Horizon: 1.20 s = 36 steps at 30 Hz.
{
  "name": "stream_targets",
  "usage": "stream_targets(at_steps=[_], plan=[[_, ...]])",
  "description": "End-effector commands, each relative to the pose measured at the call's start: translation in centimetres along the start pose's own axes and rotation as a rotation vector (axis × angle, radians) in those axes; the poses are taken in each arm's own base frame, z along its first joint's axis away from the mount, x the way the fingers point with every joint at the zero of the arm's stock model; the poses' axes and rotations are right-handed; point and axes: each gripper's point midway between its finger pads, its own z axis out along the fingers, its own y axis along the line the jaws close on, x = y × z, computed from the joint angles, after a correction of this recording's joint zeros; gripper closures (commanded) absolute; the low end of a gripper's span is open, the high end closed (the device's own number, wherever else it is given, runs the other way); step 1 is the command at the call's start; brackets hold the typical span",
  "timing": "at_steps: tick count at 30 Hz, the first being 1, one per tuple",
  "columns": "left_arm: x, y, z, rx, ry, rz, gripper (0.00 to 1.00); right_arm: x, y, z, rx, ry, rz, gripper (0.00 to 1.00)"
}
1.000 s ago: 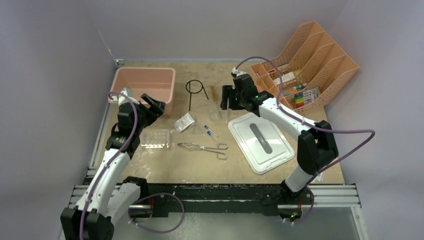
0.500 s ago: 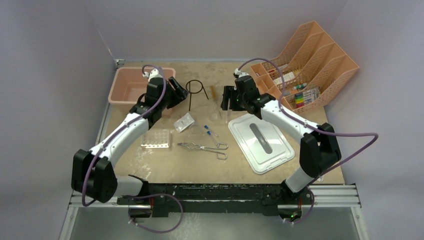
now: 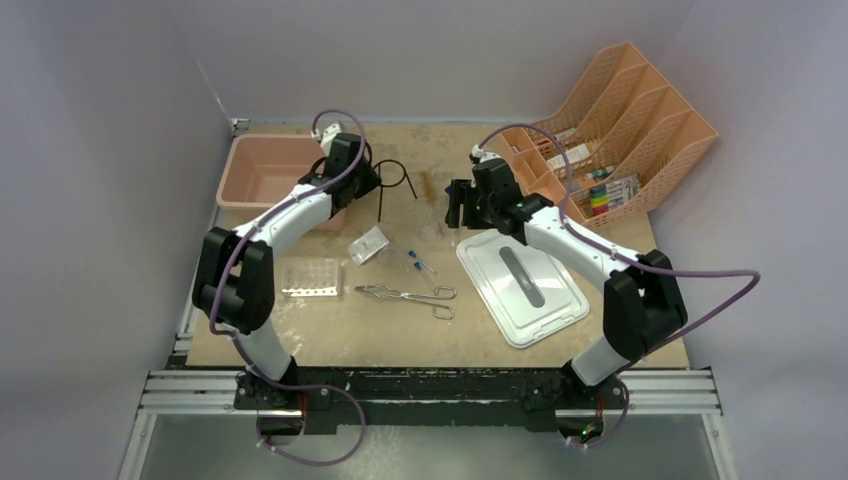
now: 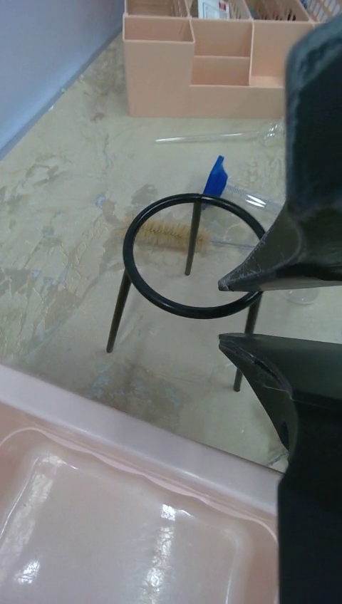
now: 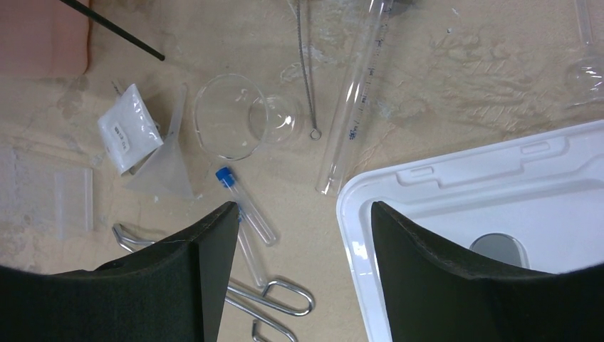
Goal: Organize the chemistry lab equipment
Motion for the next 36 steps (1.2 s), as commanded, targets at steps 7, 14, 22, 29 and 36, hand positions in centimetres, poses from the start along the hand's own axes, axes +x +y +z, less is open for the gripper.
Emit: stream_targets(at_steps=[7, 14, 22, 29, 36], plan=[[-0.4, -1.9, 3.2, 0.001, 0.030, 0.094, 0.87, -2.0, -0.3, -1.5, 0.016, -0.092, -0.048, 0.29], [-3.6, -4.6, 1.8, 0.066, -0.041, 0.123, 1.00, -2.4, -0.7, -2.0, 0.038, -0.115, -0.058, 0.29], [-10.2, -10.7, -4.2, 0.294, -0.161, 0.122, 1.00, -2.9, -0.5, -2.3, 0.033, -0.133, -0.060, 0.29], [-17.0, -9.9, -9.7, 0.370, -0.279, 0.017, 1.00, -3.4, -0.4, -2.5, 0.031, -0.145, -0.052, 0.29], [-22.0, -4.0, -15.4, 0.240, -0.400, 0.068, 1.00, -3.4, -0.4, -2.5, 0.043, -0.130, -0.058, 0.29]])
